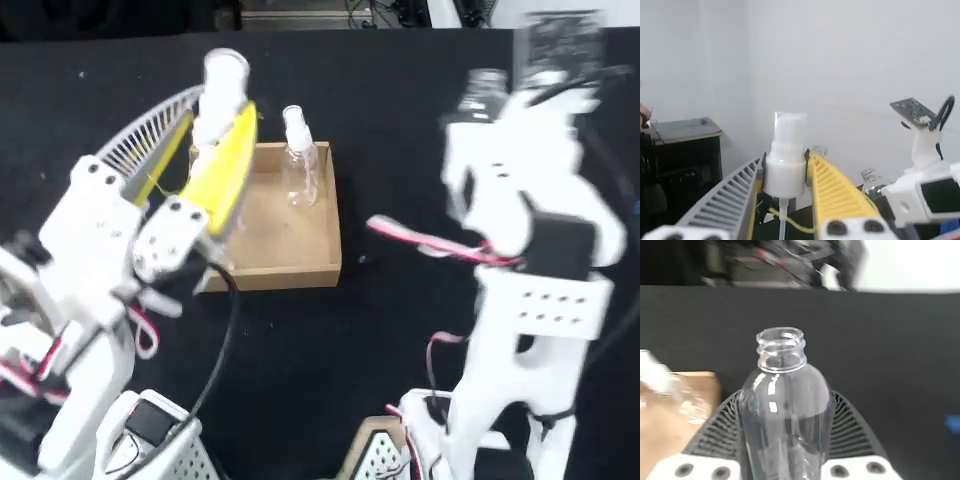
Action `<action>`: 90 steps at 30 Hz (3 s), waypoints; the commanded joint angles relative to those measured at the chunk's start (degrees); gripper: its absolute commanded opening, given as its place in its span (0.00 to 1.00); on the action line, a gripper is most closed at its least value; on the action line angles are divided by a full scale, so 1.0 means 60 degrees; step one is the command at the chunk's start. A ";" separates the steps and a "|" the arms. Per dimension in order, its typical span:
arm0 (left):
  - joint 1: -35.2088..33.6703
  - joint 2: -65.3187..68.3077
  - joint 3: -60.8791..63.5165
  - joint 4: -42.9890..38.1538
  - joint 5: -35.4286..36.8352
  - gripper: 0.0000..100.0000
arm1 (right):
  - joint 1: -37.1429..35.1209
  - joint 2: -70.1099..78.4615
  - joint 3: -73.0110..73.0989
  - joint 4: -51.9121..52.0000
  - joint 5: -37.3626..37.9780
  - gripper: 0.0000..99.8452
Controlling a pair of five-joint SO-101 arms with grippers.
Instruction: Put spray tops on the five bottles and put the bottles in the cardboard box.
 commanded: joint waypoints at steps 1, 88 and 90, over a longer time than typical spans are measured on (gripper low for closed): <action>-0.0711 -0.0044 0.0476 -0.1128 0.0938 0.03 | -0.0996 -0.1121 0.1619 -0.1875 -0.0293 0.01; 0.1678 0.1245 0.2952 -0.4469 0.0967 0.03 | -0.4571 -0.6689 1.0777 -0.8513 -0.0484 0.01; 0.1678 0.1245 0.2762 -0.3927 0.0967 0.03 | -0.4571 -0.6689 1.0777 -0.8513 -0.0484 0.01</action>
